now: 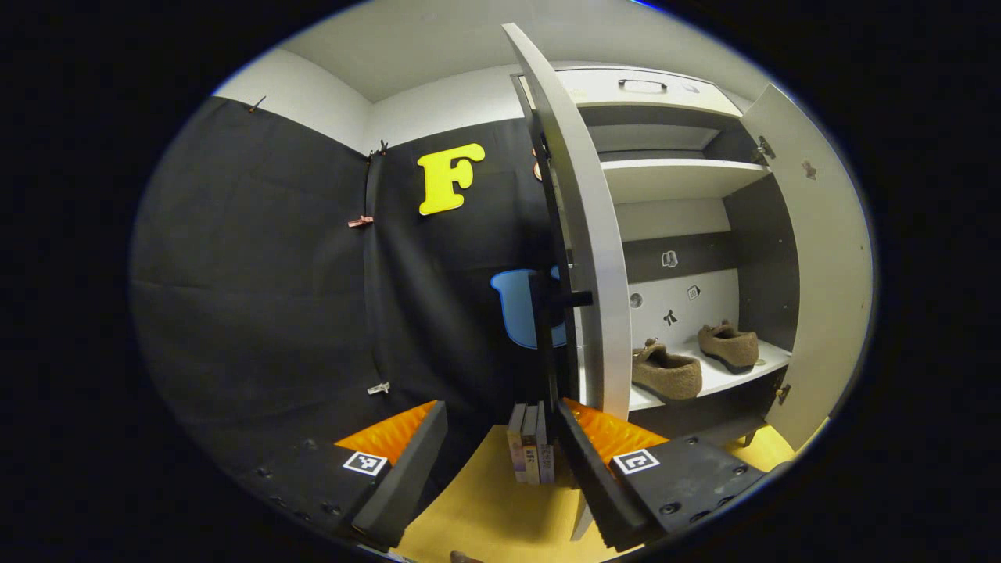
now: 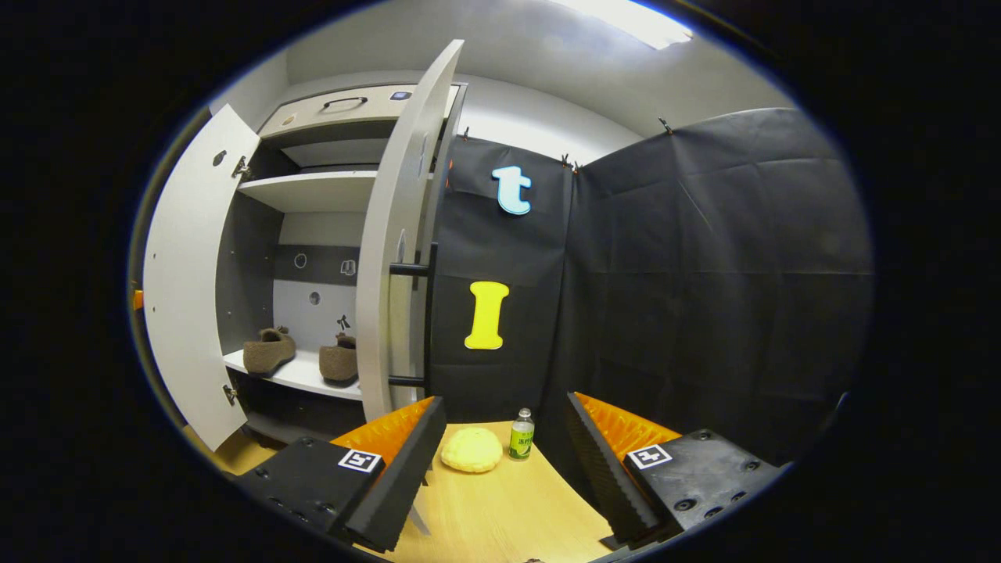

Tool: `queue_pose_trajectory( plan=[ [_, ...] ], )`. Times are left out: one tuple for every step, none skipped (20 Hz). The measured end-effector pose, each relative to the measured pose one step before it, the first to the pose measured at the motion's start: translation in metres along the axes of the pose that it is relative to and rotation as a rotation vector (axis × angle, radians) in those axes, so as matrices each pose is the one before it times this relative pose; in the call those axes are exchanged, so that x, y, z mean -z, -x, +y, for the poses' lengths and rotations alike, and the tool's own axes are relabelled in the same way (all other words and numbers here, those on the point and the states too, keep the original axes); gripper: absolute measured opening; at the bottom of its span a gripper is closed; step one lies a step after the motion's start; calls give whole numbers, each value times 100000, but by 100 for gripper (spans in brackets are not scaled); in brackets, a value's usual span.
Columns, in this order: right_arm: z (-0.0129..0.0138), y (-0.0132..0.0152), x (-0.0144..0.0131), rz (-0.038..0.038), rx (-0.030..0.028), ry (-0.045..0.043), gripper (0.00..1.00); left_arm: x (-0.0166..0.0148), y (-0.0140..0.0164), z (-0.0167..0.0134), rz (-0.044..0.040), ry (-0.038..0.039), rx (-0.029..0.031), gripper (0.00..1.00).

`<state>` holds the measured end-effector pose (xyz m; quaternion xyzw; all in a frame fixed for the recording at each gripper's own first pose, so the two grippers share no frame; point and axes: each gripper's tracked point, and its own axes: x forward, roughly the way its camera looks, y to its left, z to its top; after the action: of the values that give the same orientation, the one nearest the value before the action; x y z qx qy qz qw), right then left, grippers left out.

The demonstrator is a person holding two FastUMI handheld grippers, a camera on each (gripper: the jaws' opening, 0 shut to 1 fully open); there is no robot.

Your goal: Grab one shoe with the right hand and put it into the shoe cabinet, grab the other shoe with the left hand and put it into the shoe cabinet; then close the right door with the right hand and the left door with the left hand.

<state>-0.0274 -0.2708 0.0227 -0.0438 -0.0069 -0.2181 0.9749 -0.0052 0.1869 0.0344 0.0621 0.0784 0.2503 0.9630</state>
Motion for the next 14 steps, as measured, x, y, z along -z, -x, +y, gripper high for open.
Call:
queue_pose_trajectory(
  plan=[
    [-217,-346,40,58,448,142,98,23,77,-649,75,1970,2117,89],
    [-163,-357,-61,-157,509,430,98,102,-27,-641,266,2248,1925,90],
    [-248,-435,-106,-299,718,482,98,14,23,-656,181,1924,1357,90],
    [-157,-394,-119,-132,468,97,98,123,5,-622,-125,951,1033,89],
    [-99,-324,-61,-201,209,-482,98,-80,6,-583,-326,141,809,89],
    [2,-293,-91,-135,-142,-926,98,-17,-39,-602,-228,-104,1031,89],
    [108,-312,-22,22,-512,-772,98,-55,-129,-658,-232,-134,1564,89],
    [122,-239,123,142,-317,-295,98,4,-72,-581,162,369,1594,89],
    [16,24,136,87,-376,-64,98,5,-82,-586,264,925,1593,89],
    [46,-105,-42,-42,-459,-7,98,55,-72,-580,280,852,1451,89],
    [49,-94,-3,-16,-606,-211,98,-29,-200,-642,10,586,1352,89],
    [-41,-322,119,-116,-531,-113,98,23,-204,-616,-10,143,1291,89],
    [-116,-150,68,15,-89,198,98,-104,-185,-701,9,-349,1257,89],
    [-101,-260,121,162,181,231,98,-9,-297,-799,18,-778,1053,89]
  ],
)
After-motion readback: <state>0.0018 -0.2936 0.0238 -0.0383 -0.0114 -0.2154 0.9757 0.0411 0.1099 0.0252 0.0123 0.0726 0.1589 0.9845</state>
